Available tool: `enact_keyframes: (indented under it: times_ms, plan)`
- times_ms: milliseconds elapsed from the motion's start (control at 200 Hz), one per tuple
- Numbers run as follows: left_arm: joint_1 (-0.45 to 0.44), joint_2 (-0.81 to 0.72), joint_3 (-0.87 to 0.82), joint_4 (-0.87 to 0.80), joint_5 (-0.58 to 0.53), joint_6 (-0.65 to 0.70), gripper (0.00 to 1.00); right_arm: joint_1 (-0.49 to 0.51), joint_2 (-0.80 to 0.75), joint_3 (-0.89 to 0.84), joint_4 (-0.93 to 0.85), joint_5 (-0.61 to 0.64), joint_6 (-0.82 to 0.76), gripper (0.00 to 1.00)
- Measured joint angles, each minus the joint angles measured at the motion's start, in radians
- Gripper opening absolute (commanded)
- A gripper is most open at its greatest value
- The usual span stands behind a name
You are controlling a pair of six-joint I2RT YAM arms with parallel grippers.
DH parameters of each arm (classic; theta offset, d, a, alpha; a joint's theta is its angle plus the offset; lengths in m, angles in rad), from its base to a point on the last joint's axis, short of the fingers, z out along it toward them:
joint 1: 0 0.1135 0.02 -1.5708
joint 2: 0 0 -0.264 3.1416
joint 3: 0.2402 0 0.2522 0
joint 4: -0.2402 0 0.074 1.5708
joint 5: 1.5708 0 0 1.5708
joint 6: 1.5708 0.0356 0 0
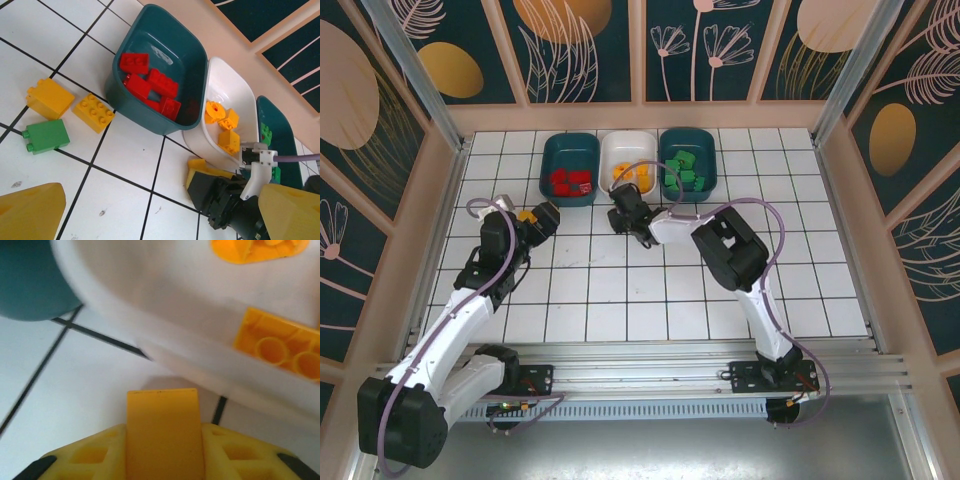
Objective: Sort the legos into containers by color
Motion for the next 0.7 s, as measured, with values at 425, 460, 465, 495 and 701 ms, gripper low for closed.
enact_keyframes:
  times_ms: [425,460,465,495,701]
  plan:
    - [0.0,-0.021,-0.023,-0.024,-0.039,-0.01,0.99,-0.002,-0.225,-0.069,0.019,-0.054,0.029,0.32]
    - [0.0,-0.024,-0.026,-0.029,-0.043,-0.013,0.99,-0.022,-0.219,-0.036,0.013,-0.058,0.034,0.34]
    - [0.0,-0.024,-0.027,-0.029,-0.043,-0.014,0.98,-0.024,-0.219,-0.032,0.011,-0.058,0.035,0.35]
    - [0.0,-0.025,-0.03,-0.033,-0.048,-0.017,0.99,-0.044,-0.208,0.005,0.0,-0.06,0.042,0.39]
    - [0.0,-0.044,-0.045,-0.067,-0.073,-0.041,0.98,-0.159,-0.098,0.234,-0.088,-0.07,0.045,0.69]
